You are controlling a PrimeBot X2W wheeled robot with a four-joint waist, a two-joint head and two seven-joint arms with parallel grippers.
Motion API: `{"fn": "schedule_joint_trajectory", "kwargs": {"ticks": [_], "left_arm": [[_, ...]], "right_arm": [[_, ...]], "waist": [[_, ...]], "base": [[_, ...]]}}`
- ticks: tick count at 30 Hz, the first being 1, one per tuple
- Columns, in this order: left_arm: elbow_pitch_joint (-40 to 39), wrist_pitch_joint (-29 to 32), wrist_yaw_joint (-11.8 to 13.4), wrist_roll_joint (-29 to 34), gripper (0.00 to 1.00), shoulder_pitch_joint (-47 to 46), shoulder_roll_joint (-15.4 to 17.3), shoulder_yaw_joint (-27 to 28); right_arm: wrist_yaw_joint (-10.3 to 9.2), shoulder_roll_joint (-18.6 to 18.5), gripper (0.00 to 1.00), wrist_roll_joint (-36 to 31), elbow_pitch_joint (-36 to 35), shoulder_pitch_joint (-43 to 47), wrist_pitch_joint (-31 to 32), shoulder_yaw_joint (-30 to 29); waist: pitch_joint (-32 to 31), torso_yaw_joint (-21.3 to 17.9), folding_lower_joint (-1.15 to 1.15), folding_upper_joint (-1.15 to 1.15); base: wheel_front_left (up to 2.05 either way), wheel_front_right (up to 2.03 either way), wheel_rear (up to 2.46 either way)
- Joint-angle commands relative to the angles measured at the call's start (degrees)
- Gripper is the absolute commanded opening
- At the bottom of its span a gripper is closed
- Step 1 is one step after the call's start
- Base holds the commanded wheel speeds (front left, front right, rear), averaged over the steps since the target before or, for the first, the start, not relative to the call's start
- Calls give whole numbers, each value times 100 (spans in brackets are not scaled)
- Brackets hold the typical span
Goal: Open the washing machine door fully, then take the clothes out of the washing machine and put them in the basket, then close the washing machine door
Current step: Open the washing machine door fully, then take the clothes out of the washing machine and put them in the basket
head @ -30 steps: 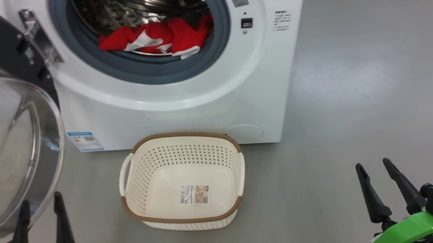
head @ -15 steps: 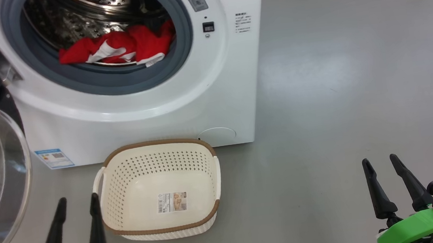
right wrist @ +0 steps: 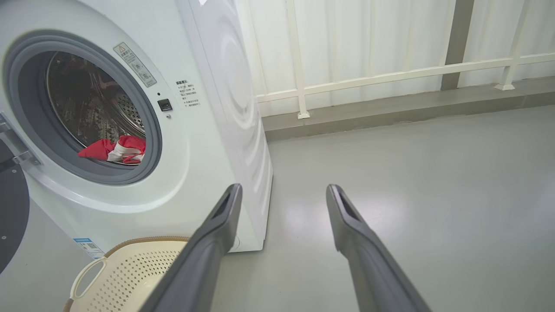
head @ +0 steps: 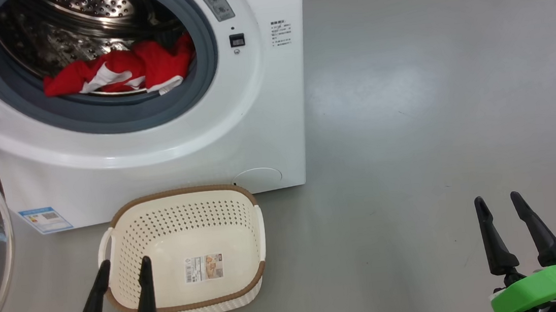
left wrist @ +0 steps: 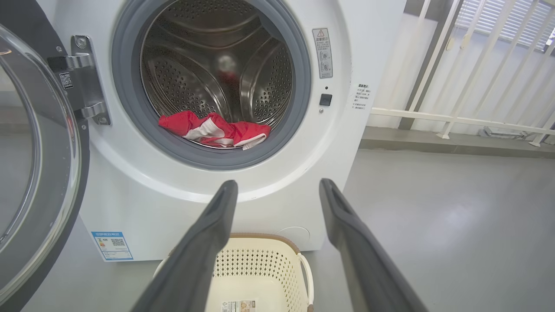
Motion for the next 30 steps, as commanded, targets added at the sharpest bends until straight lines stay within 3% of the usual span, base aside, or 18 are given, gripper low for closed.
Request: {"fn": "schedule_joint_trajectory", "kwargs": {"ticks": [1, 30], "left_arm": [[-176, -27, -32, -35, 100, 3, 83, 146], [-210, -27, -32, -98, 100, -109, 119, 59]], "right_arm": [[37, -62, 100, 37, -157, -60, -37, 116], [37, -55, 100, 18, -214, -86, -37, 17]], "waist": [[8, -19, 0, 0], [94, -79, 0, 0]], "base": [[0, 0, 0], [0, 0, 0]]}}
